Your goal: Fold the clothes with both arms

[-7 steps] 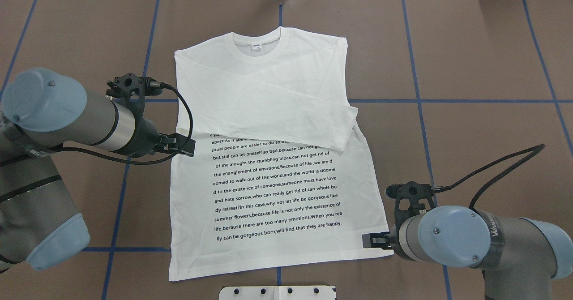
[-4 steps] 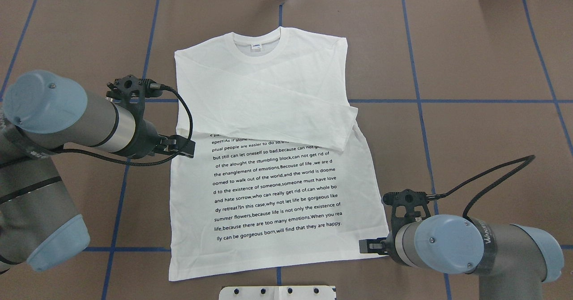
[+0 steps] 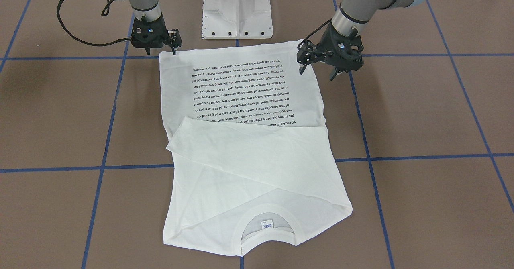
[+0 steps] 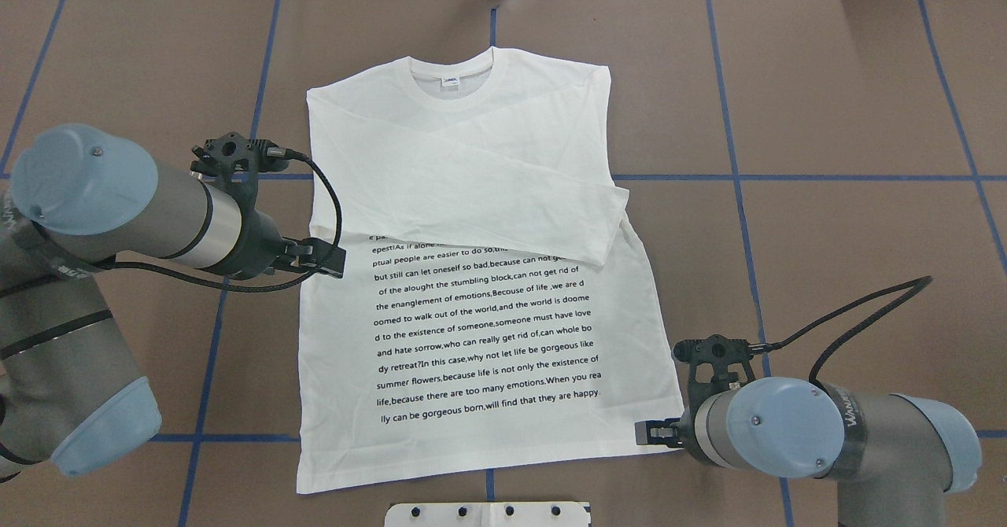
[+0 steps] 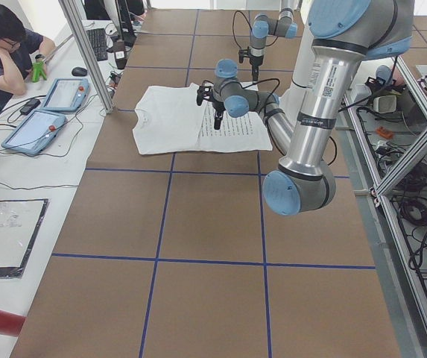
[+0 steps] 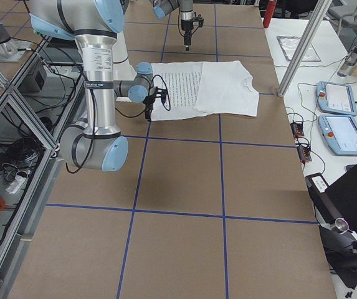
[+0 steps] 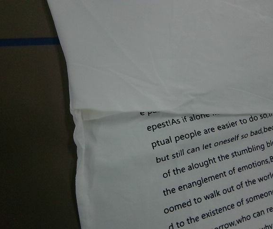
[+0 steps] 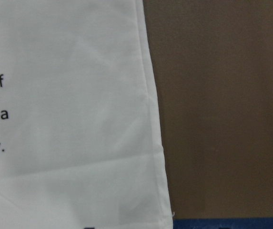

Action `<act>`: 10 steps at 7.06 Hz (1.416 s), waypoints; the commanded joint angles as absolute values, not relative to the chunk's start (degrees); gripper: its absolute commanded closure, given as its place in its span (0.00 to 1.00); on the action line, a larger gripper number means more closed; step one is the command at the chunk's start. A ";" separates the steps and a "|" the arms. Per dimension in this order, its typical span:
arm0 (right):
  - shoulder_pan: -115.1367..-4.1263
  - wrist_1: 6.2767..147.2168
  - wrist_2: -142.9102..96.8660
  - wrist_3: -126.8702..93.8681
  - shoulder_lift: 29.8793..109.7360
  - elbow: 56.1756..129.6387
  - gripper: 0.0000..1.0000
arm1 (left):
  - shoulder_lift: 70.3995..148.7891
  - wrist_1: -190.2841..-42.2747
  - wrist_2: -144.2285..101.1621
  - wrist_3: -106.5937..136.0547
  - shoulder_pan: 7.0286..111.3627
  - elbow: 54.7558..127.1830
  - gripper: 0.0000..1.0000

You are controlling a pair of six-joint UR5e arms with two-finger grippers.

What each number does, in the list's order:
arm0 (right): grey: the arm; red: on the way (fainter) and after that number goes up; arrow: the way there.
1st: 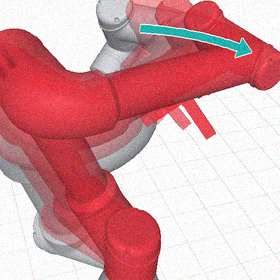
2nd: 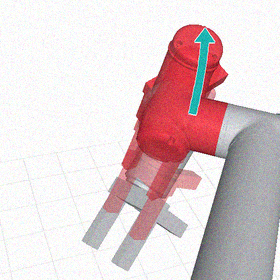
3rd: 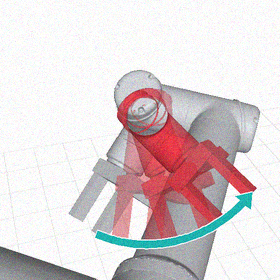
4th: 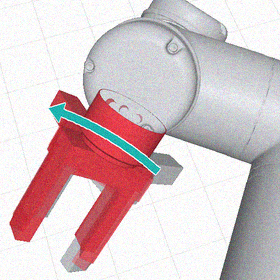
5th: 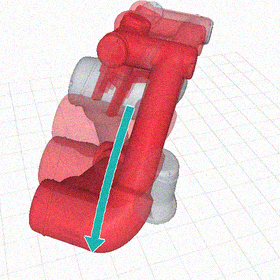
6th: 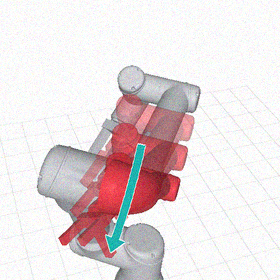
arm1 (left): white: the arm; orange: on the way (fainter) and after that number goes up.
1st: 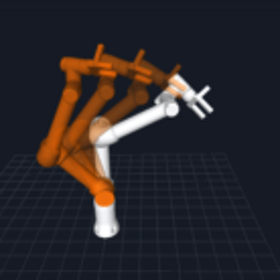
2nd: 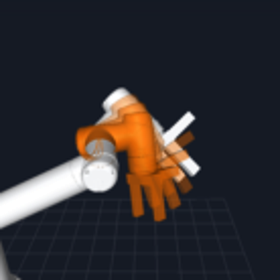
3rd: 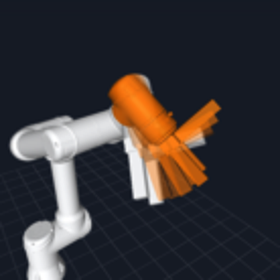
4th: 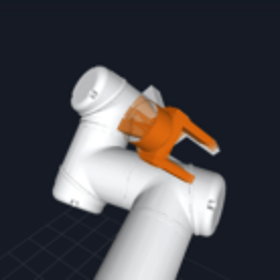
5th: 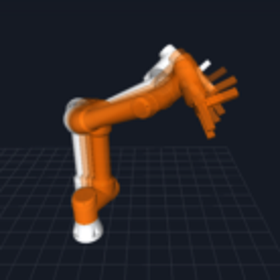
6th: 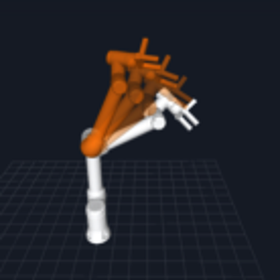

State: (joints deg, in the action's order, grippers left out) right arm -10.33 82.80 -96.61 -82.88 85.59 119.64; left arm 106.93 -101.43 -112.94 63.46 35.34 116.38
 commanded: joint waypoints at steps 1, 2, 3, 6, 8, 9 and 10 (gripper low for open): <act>-10.28 82.79 -97.03 -82.88 85.61 119.36 0.32 | 106.96 -101.43 -112.94 63.46 35.33 116.37 0.00; -10.28 82.79 -97.21 -82.88 85.61 119.36 0.39 | 106.96 -101.43 -112.94 63.46 35.33 116.37 0.00; -10.28 82.79 -97.29 -82.88 85.52 119.36 0.47 | 106.96 -101.43 -112.94 63.46 35.33 116.37 0.00; -10.28 82.79 -97.99 -82.88 85.60 119.35 0.50 | 107.05 -101.43 -112.85 63.63 35.33 116.72 0.00; -10.28 82.79 -98.53 -82.88 85.52 119.18 0.50 | 107.05 -101.43 -112.85 63.72 35.33 116.72 0.00; -10.28 82.88 -98.79 -82.88 85.43 118.92 0.50 | 107.14 -101.43 -112.85 63.72 35.33 116.72 0.00; -10.28 82.79 -99.14 -82.88 85.34 118.83 0.50 | 107.14 -101.43 -112.85 63.72 35.33 116.72 0.00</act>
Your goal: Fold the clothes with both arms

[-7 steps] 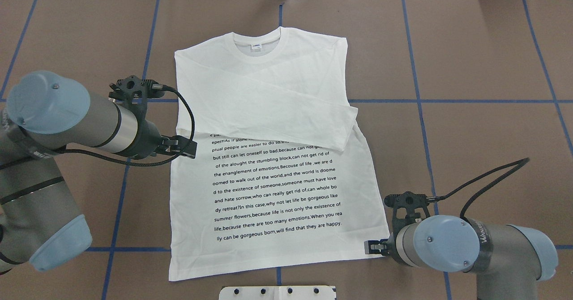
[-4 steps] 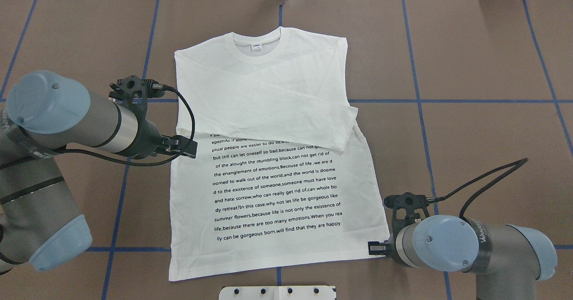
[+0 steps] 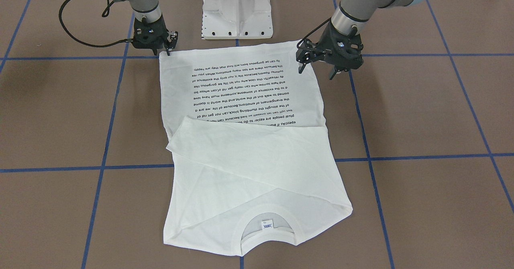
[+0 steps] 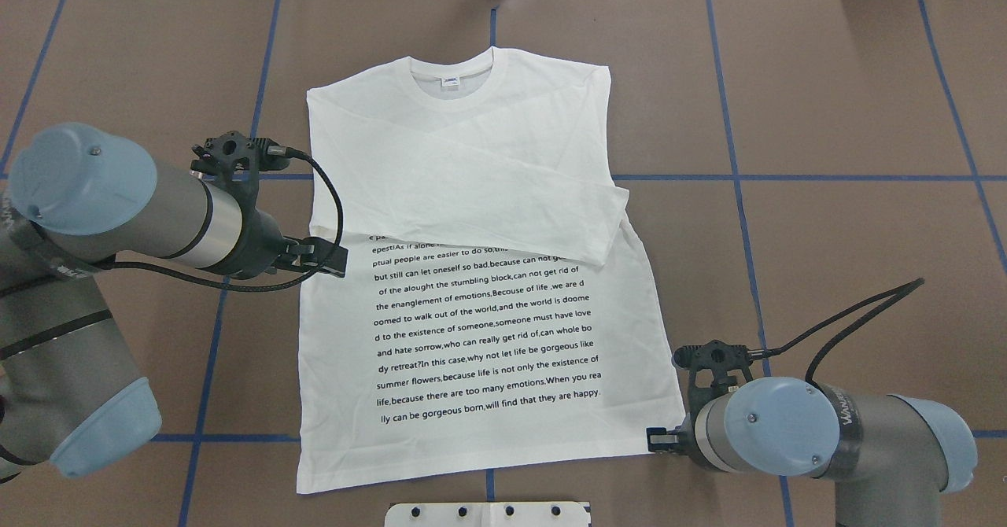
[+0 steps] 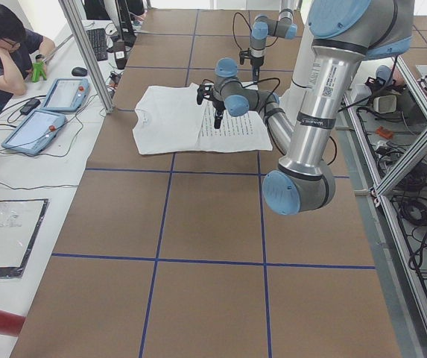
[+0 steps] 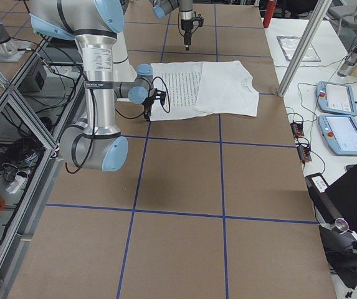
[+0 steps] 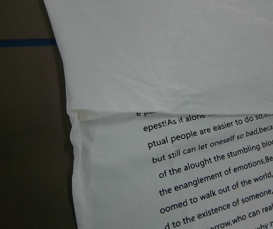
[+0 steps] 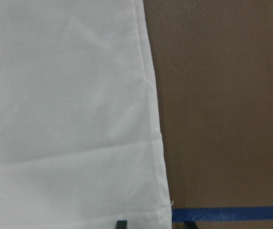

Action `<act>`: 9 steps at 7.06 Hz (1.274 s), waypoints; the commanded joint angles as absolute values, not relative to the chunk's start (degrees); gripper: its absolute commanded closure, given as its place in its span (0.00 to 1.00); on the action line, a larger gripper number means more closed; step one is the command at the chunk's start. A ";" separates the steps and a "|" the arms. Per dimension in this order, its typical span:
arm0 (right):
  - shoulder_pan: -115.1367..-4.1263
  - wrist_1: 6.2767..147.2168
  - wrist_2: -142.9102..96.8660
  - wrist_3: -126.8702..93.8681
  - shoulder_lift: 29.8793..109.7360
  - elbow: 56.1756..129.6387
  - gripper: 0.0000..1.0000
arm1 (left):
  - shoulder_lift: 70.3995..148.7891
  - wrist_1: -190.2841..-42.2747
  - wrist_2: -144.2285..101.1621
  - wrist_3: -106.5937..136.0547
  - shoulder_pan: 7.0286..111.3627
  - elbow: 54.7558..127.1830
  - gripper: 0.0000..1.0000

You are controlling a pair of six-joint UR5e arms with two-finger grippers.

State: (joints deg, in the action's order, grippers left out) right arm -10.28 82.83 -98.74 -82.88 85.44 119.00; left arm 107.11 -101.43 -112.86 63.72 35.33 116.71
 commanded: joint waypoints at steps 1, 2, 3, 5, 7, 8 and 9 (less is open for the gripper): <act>-10.28 82.88 -99.14 -82.88 85.34 118.83 0.50 | 107.14 -101.43 -112.85 63.72 35.33 116.72 0.00; -10.28 82.88 -99.23 -82.88 85.34 118.83 0.62 | 107.14 -101.43 -112.85 63.72 35.33 116.72 0.00; -10.28 82.88 -99.23 -82.79 85.34 118.83 0.76 | 107.05 -101.43 -112.85 63.72 35.33 116.72 0.00; -10.28 82.88 -99.23 -82.88 85.25 118.65 0.93 | 106.96 -101.34 -112.85 63.72 35.33 116.72 0.00; -10.46 82.88 -99.14 -82.88 85.08 118.65 1.00 | 106.96 -101.34 -112.85 63.72 35.33 116.72 0.00; -10.81 82.88 -99.14 -82.88 84.90 118.91 1.00 | 106.70 -101.34 -112.85 63.72 35.33 116.72 0.00; -11.07 82.97 -99.14 -82.88 84.82 119.18 1.00 | 106.53 -101.34 -112.76 64.68 35.25 116.89 0.00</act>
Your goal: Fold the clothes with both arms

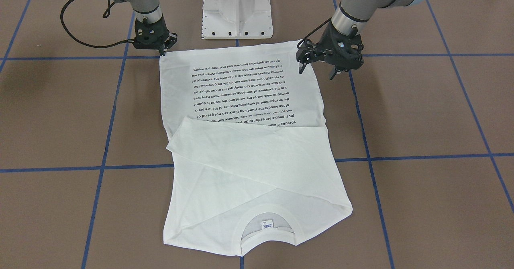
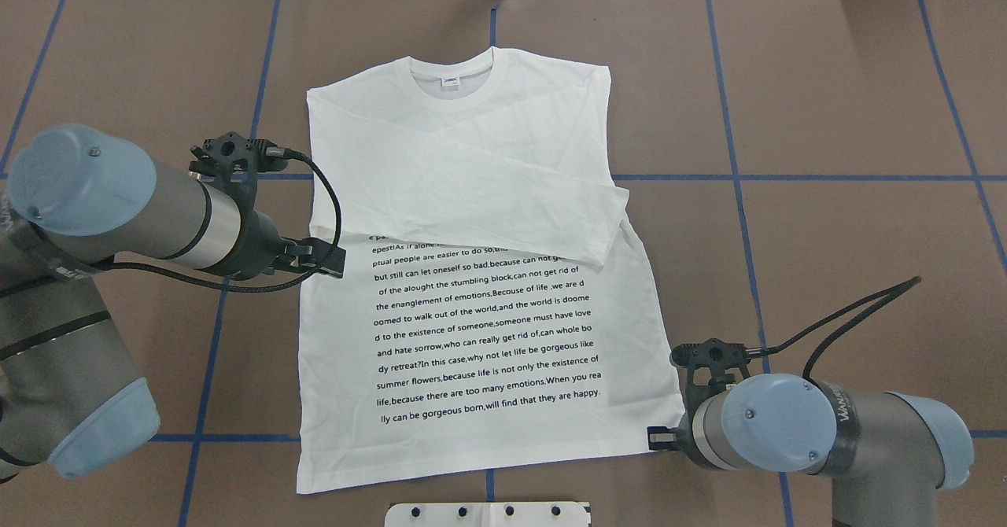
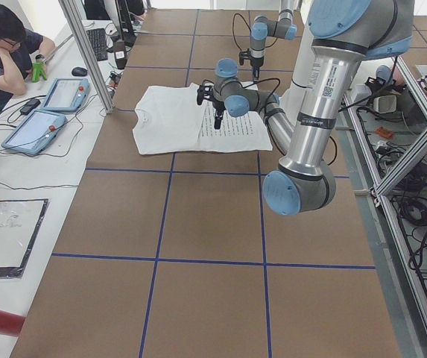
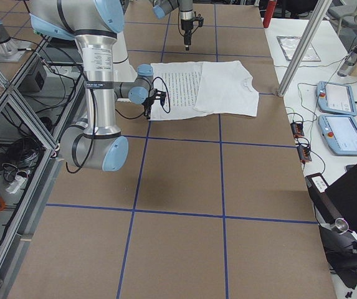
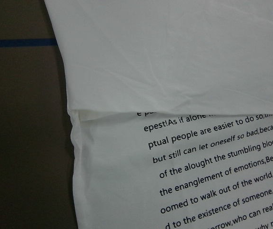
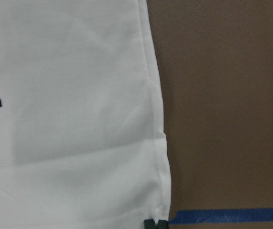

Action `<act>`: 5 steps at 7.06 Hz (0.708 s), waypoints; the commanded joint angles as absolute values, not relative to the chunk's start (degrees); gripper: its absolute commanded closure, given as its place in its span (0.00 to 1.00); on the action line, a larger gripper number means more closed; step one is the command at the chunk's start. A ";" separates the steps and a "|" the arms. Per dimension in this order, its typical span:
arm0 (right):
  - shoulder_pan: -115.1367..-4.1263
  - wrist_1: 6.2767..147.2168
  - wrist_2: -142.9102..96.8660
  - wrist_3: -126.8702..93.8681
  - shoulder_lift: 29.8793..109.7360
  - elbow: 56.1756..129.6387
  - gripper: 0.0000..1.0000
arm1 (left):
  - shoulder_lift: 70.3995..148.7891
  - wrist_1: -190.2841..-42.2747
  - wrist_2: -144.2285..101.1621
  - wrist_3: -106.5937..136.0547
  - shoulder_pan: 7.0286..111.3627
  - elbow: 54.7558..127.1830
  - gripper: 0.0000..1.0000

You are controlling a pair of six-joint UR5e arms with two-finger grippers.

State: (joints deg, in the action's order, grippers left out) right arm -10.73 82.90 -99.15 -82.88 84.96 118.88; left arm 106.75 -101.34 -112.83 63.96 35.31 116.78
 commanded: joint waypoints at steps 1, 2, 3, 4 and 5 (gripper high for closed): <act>-11.51 82.97 -98.97 -82.97 84.73 119.70 1.00 | 105.04 -101.60 -112.68 70.17 34.20 117.42 0.00; -11.60 82.97 -98.27 -82.97 84.90 120.84 1.00 | 102.42 -101.95 -109.80 74.49 29.84 118.03 0.00; -11.78 82.97 -97.74 -83.06 84.64 120.76 1.00 | 98.48 -105.69 -106.47 80.36 24.57 119.26 0.00; -12.21 82.88 -97.65 -83.06 84.29 120.85 1.00 | 94.61 -106.95 -104.96 86.86 19.04 121.88 0.00; -12.83 82.88 -97.56 -82.97 84.20 120.94 1.00 | 94.05 -106.61 -101.72 93.10 13.50 123.64 0.01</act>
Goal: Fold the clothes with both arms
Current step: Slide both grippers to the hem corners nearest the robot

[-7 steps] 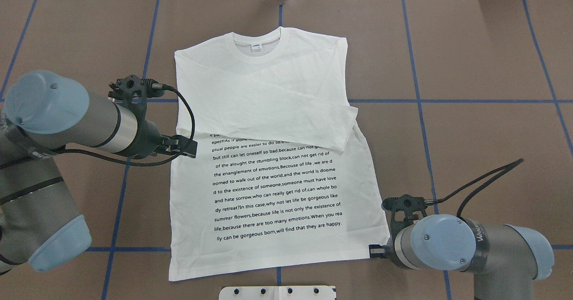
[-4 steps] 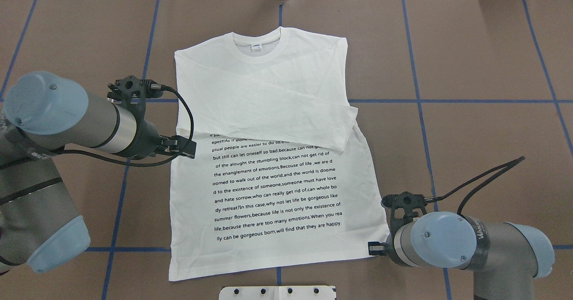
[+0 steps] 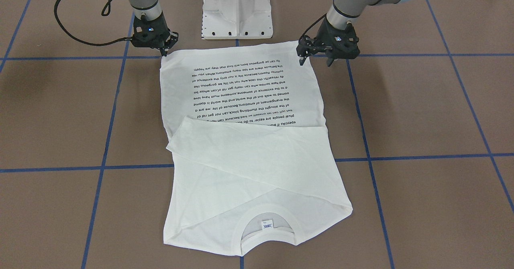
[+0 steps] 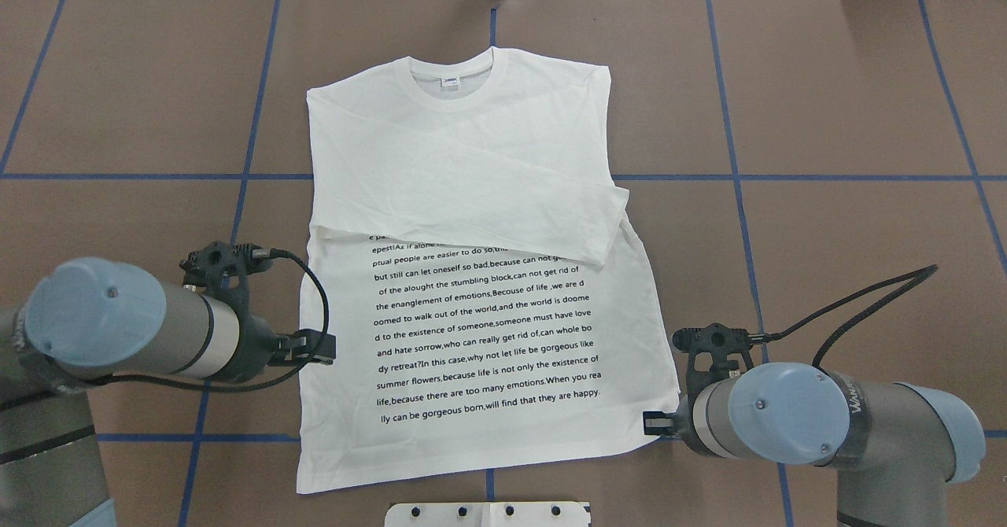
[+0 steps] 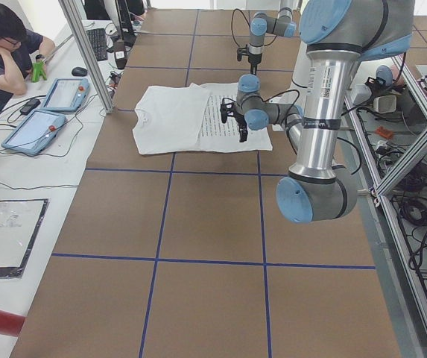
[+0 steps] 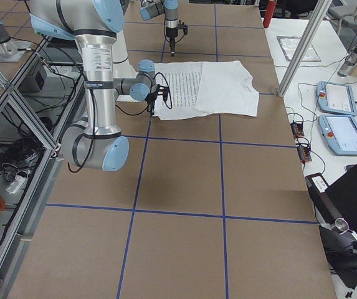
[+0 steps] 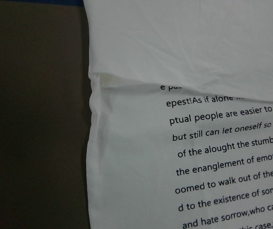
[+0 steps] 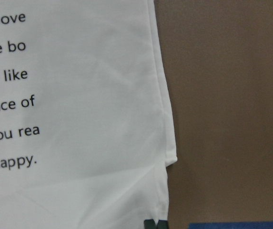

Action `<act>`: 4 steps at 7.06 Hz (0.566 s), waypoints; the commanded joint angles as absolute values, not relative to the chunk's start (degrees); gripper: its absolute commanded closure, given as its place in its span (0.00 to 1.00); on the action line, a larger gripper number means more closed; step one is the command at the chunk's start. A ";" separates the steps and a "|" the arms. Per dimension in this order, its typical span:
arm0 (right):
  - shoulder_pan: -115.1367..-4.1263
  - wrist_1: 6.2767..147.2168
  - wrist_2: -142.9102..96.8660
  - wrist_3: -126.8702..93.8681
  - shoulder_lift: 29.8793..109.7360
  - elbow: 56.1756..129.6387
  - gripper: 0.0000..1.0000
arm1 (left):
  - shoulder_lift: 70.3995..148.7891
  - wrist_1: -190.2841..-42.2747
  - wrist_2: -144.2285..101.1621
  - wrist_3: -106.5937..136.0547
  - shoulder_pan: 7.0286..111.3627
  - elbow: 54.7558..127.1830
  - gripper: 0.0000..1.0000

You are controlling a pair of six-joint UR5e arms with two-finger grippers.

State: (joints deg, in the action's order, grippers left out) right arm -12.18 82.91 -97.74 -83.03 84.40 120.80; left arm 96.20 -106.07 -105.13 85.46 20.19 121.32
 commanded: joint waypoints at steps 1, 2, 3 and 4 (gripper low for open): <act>-13.09 82.71 -97.56 -82.97 84.29 121.02 1.00 | 93.96 -106.44 -99.69 96.82 9.10 123.40 0.01; -13.10 82.71 -97.65 -82.97 84.20 121.03 1.00 | 93.78 -106.00 -98.10 98.94 6.44 122.88 0.02; -13.44 82.71 -97.65 -82.97 84.20 121.03 1.00 | 94.39 -103.91 -98.00 100.01 5.11 122.18 0.04; -13.53 82.71 -97.65 -82.97 84.20 121.03 1.00 | 94.83 -103.63 -97.74 99.67 4.92 119.30 0.06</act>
